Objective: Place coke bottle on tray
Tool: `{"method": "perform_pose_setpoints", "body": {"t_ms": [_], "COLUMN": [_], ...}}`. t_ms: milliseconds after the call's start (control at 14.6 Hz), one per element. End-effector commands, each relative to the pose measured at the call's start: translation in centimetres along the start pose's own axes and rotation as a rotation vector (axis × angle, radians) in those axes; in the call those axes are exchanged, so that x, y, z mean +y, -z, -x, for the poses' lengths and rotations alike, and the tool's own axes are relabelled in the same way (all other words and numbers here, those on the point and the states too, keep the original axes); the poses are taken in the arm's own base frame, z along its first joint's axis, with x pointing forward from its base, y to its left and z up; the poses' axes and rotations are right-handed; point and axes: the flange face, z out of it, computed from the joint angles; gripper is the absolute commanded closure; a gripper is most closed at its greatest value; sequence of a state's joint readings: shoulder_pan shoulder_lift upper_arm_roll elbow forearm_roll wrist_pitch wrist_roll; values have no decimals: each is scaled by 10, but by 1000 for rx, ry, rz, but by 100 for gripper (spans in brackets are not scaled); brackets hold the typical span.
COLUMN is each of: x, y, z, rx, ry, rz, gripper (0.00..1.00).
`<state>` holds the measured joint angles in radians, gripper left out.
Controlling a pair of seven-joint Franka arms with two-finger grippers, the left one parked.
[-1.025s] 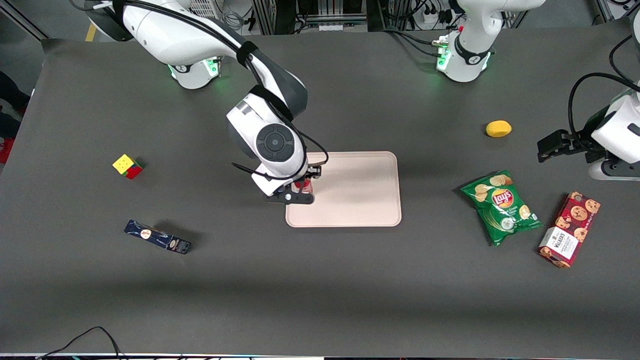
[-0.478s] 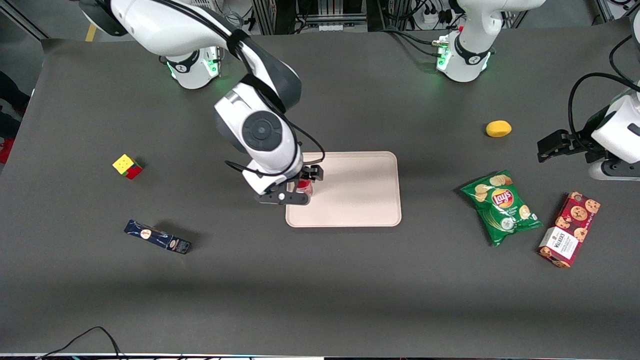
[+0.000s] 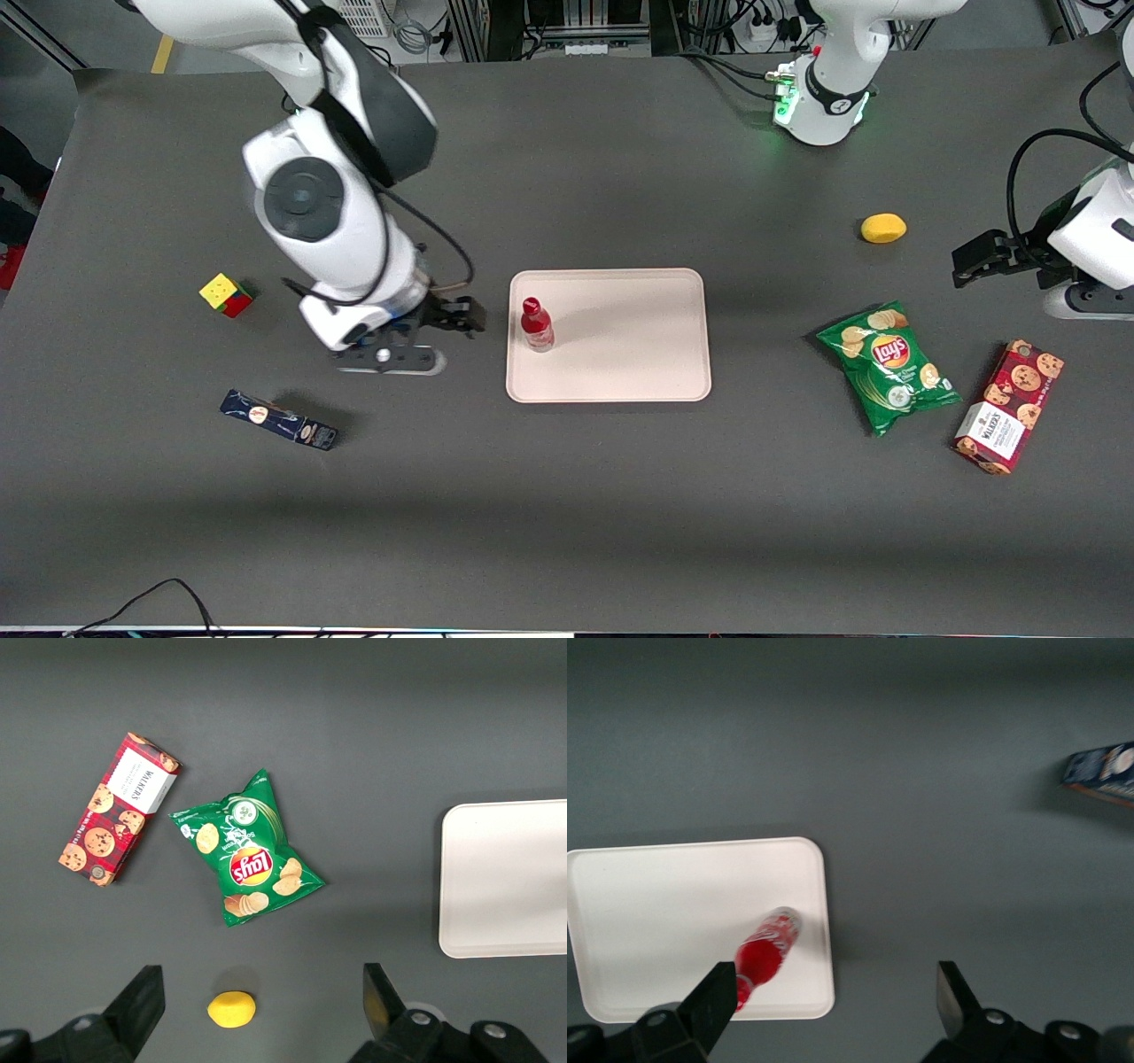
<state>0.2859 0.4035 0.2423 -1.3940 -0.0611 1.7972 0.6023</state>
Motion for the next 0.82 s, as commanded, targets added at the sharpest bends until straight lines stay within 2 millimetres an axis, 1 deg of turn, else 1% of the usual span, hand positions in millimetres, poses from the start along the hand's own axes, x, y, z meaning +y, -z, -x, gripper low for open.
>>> {"method": "perform_pose_setpoints", "body": {"t_ms": [0,137,205,273,547,615,683,752], "x": [85,149,178,203,276,290,300,312], "y": [37,47,49,51,68,73,79,84], "z": [4,7,10,15,38,46,53,57], "rx": [15,10,4,2,6,14,18,17], "ry": [75,99,100,89,-1,-6,-12,-30], "rz": [-18,-47,-61,-63,-76,-83,-90,-94], "gripper": [0,0,0,0,0,0,0,0]}}
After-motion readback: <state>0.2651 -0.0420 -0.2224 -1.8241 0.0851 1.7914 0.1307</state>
